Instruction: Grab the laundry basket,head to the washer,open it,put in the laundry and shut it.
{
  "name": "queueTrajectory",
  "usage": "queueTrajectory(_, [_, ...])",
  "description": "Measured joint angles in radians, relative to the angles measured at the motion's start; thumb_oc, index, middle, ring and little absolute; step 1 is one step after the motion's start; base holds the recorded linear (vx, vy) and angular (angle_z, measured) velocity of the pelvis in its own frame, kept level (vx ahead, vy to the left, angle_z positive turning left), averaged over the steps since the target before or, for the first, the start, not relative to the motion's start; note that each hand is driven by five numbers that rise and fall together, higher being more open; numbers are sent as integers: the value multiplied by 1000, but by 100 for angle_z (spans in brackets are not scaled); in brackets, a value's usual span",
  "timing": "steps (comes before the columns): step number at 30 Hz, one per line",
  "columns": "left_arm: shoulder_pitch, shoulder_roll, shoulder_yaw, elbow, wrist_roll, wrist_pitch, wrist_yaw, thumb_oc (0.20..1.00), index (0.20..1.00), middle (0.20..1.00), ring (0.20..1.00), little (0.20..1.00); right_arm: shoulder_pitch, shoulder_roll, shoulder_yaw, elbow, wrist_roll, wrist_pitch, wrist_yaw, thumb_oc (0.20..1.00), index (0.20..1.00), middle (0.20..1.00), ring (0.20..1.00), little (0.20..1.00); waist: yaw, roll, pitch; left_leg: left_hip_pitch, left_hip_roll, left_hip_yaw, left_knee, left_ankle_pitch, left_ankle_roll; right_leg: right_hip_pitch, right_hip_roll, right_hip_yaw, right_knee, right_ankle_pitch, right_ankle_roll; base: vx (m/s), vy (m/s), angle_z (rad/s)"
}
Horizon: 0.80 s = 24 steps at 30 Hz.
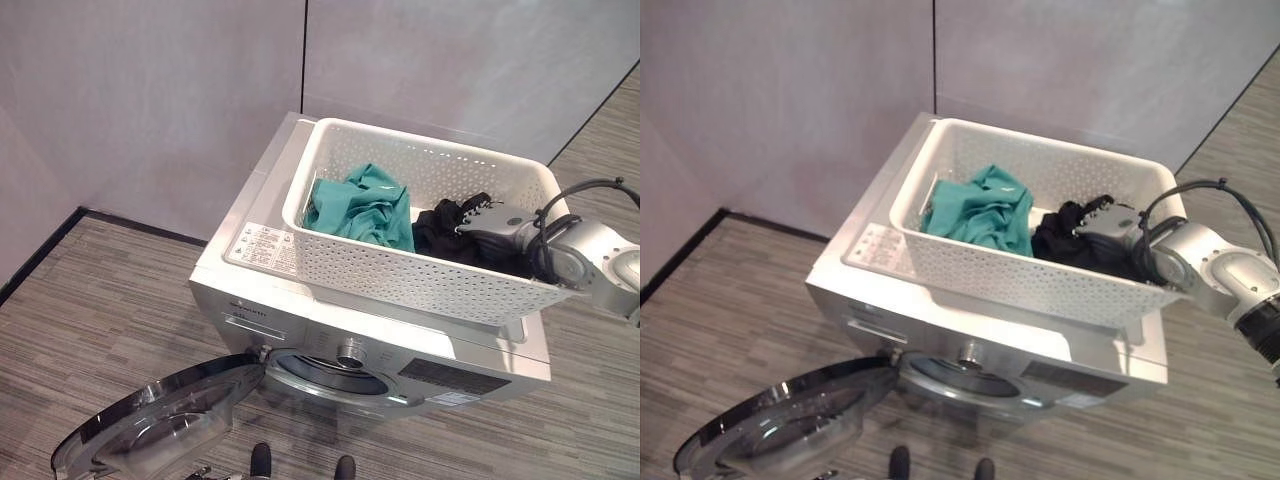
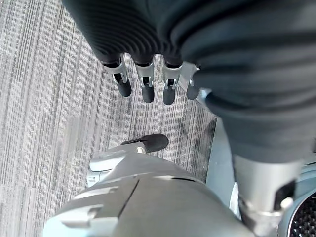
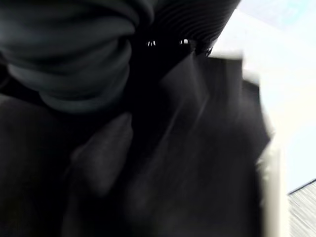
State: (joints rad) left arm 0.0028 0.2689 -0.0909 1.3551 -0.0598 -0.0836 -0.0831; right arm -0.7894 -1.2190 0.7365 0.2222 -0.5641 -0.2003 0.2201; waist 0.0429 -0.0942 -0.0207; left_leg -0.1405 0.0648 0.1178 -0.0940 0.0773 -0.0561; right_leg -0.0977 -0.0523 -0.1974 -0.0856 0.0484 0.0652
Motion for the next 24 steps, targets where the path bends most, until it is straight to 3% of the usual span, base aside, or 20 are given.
queueTrajectory(4, [1, 0, 0, 2, 0, 0, 1, 1000, 1000, 1000, 1000, 1000, 76, 97, -148, 85, 83, 13, -24, 200, 200, 200, 200, 200, 3, 2, 2, 16, -2, -3, 0, 0, 0, 20, -1, -3, 0, 0, 0, 2, -4, 2])
queueTrajectory(6, [-5, -1, -11, 1, 0, -3, 1, 1000, 1000, 1000, 1000, 1000, 27, 114, -120, 221, 187, 8, -45, 200, 200, 200, 200, 200, 9, 9, 4, 29, -4, -7, 0, -1, 1, 34, -3, -6, 0, -3, 1, 3, -13, 7])
queueTrajectory(8, [-6, -1, -10, 2, -1, -7, 1, 1000, 1000, 1000, 1000, 1000, -4, 110, -130, 297, 250, 50, -67, 200, 200, 200, 200, 200, 18, 11, 6, 32, -4, -11, 0, -1, 1, 39, -3, -7, 0, -4, 3, 6, -17, 6])
queueTrajectory(18, [-2, -2, -9, 38, -9, -8, 23, 1000, 1000, 1000, 1000, 1000, 18, 145, -441, 280, 602, 60, -170, 200, 200, 200, 200, 200, 9, 20, 6, 54, -5, -26, 0, 1, 4, 69, -3, -26, 0, -8, 0, -1, -4, 5])
queueTrajectory(20, [4, -14, -9, 40, -10, -6, 37, 1000, 1000, 1000, 1000, 1000, 33, 203, -521, 211, 823, 48, -174, 200, 200, 200, 200, 200, 0, 30, 4, 78, -5, -26, 0, 1, 5, 92, -3, -26, 0, -9, -1, 0, 0, 0])
queueTrajectory(24, [-12, -25, -9, 38, -11, -6, 39, 1000, 1000, 1000, 1000, 1000, 20, 209, -530, 112, 964, 34, -177, 200, 200, 200, 200, 200, -2, 40, -1, 87, -3, -25, 0, 0, 6, 101, -1, -23, 0, -12, -1, 3, -1, -1])
